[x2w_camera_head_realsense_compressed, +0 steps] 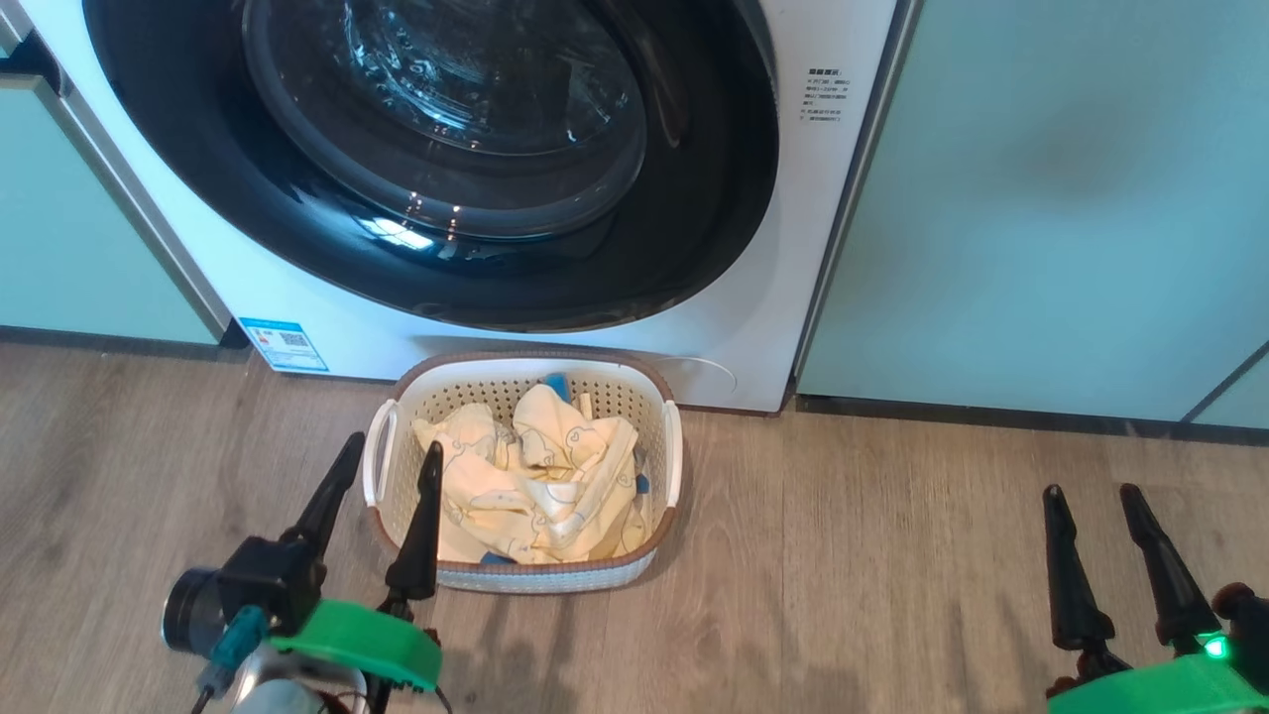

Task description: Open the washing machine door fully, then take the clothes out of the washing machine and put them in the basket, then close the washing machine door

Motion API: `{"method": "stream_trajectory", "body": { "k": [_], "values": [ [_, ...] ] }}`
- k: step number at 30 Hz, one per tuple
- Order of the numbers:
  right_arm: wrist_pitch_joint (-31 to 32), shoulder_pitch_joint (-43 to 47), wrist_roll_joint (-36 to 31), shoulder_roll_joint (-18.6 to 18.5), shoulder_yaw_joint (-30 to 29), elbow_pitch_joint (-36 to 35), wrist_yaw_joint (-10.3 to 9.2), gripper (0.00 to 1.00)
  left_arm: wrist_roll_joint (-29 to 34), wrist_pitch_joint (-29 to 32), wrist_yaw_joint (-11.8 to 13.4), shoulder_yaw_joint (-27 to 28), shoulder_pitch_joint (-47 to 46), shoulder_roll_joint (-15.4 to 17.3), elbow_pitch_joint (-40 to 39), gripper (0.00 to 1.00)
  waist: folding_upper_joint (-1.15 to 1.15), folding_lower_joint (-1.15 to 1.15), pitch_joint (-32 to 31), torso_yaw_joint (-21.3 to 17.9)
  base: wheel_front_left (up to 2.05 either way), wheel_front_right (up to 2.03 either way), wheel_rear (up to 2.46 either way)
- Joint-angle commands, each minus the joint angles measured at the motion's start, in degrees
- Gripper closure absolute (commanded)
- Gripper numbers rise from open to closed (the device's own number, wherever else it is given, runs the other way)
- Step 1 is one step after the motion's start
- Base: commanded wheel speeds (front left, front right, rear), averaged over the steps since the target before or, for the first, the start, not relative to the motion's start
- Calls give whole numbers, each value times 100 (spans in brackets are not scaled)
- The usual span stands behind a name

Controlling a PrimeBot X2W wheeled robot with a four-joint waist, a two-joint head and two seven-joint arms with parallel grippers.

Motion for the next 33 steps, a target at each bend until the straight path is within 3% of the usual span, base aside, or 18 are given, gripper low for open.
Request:
{"method": "stream_trajectory", "body": {
  "k": [1,8,9,14,33],
  "values": [
    [-38,-162,15,-22,149,-173,-20,0,16,-36,28,210,-201,94,-178,0,0,0,15,0,0,0,0],
    [-38,-199,9,-21,158,-163,-20,0,10,-36,43,190,-228,80,-164,0,0,0,39,5,0,0,0],
    [0,-7,0,1,25,11,0,100,-1,0,7,-8,-6,-2,13,100,0,0,39,5,0,0,0],
    [9,55,-1,8,91,482,1,100,0,10,-1,-37,124,-75,501,100,0,0,41,6,0,0,0],
    [224,-88,1187,-69,82,562,-2,100,-1212,311,-10,38,-3,-71,631,100,0,0,-35,23,0,0,0]
  ]
}}
